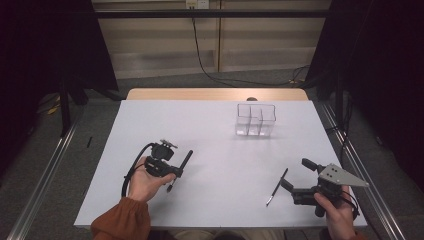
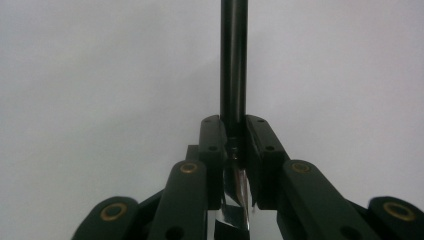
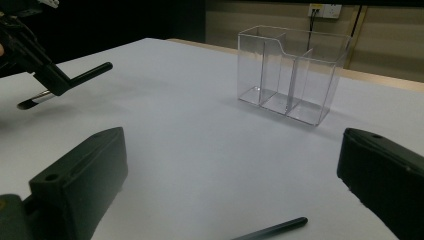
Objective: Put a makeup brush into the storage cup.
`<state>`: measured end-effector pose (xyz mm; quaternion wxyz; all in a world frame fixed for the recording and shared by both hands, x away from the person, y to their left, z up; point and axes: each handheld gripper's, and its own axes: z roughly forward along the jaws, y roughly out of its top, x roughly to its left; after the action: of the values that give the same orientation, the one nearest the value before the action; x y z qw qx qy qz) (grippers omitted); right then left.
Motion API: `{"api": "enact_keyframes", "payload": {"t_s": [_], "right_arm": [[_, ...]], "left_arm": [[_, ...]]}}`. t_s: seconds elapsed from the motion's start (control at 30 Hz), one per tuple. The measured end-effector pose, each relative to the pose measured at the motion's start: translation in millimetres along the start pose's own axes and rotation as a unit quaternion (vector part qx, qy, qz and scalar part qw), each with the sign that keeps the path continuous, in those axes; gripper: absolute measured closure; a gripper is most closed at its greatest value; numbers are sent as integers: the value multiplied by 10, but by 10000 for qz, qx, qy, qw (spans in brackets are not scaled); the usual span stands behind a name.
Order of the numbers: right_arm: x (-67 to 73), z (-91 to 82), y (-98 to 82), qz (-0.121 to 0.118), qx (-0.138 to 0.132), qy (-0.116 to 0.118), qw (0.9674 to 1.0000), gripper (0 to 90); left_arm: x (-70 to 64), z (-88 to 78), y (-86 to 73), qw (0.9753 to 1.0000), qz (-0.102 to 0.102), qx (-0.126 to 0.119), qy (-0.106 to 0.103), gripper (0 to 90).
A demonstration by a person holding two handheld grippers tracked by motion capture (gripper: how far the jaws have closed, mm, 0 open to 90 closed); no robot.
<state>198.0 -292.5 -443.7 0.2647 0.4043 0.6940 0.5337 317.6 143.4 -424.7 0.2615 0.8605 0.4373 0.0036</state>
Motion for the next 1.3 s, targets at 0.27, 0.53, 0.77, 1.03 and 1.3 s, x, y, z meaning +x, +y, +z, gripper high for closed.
{"api": "enact_keyframes", "payload": {"t_s": [0.27, 0.53, 0.77, 1.03, 1.3], "right_arm": [[-1, 2, -1, 4, 6, -3, 10000, 0], [-5, 2, -2, 22, 4, -4, 10000, 0], [-9, 4, -1, 24, -4, 9, 10000, 0], [-9, -3, 3, 39, -44, 10, 10000, 0], [-17, -3, 4, 53, -60, 24, 10000, 0]], "left_arm": [[38, -162, -70, 9963, 94, -851, -119, 791], [78, -185, -152, 9915, 80, -1284, -176, 791], [78, -270, -208, 9828, 341, -1798, -236, 791], [43, -352, -273, 9717, 471, -2275, -432, 791], [-53, -391, -285, 9639, 745, -2467, -665, 791]]}}
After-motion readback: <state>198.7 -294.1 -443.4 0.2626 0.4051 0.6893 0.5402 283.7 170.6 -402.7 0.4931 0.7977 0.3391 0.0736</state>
